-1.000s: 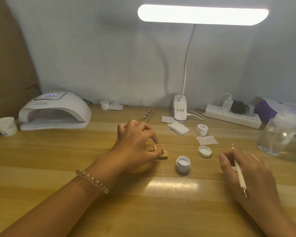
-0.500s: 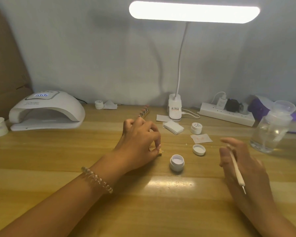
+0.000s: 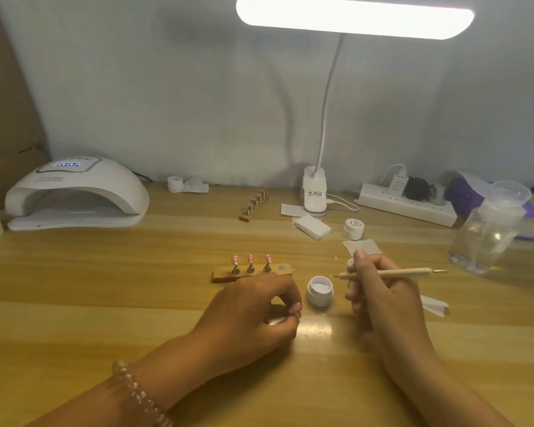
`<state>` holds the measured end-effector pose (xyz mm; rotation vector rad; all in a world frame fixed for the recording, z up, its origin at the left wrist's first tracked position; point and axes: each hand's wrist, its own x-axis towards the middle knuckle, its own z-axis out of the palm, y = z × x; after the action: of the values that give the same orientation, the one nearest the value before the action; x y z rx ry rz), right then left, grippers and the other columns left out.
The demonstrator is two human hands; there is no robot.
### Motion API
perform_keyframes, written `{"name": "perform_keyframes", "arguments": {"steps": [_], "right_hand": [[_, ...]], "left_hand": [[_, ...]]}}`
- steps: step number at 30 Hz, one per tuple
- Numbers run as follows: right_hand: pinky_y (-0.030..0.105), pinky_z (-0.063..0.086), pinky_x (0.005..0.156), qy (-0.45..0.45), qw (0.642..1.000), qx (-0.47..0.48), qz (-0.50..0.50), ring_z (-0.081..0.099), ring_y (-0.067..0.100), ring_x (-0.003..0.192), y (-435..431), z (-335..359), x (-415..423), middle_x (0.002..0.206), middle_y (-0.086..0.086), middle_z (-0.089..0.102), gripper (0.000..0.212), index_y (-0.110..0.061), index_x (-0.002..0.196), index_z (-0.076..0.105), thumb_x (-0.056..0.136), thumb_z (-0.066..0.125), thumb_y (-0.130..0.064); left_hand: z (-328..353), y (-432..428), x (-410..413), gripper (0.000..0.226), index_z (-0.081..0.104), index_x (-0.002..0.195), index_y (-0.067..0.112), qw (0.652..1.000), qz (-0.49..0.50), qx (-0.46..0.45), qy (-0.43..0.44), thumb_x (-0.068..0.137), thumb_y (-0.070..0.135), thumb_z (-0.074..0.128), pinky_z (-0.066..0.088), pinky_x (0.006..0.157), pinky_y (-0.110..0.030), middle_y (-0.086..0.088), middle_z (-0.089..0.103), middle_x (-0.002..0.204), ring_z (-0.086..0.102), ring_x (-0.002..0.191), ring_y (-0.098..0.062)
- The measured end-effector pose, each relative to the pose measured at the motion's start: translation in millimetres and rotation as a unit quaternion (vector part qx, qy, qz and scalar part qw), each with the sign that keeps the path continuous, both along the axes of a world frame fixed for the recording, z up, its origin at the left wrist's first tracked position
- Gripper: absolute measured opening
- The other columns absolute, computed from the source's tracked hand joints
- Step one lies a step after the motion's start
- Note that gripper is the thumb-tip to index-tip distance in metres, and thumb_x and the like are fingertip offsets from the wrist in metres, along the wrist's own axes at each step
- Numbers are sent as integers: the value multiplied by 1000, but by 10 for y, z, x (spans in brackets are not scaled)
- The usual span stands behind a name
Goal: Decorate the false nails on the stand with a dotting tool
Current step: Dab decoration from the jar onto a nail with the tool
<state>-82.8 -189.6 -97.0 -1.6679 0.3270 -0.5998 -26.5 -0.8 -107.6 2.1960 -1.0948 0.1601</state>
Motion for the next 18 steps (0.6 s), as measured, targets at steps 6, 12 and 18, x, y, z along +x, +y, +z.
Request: {"name": "perform_keyframes", "arguments": {"steps": [6,12,18], "right_hand": [[21,43,41,12,1000,-6,8,53,11,42,-18,-60,41,60,8,67,29,-3,86,51,94,62,-28],[30,40,53,32,999,-40,-6,50,9,44,5,-63,30,55,12,62,26,2,80,50,84,63,-19],[33,41,54,34,997,-64,-3,51,11,43,29,-85,47,55,8,63,28,-3,78,49,89,63,-25]], "left_hand": [[-31,-15,66,9,59,84,32,998,-18,-24,56,82,33,67,36,57,-25,24,60,84,47,58,-6],[-28,-11,131,11,64,85,35,996,-27,-11,82,85,27,71,30,54,-13,27,61,83,48,55,-2],[-27,-5,163,7,65,86,35,995,-32,-18,93,81,39,67,34,56,-16,20,66,87,49,54,0]]}}
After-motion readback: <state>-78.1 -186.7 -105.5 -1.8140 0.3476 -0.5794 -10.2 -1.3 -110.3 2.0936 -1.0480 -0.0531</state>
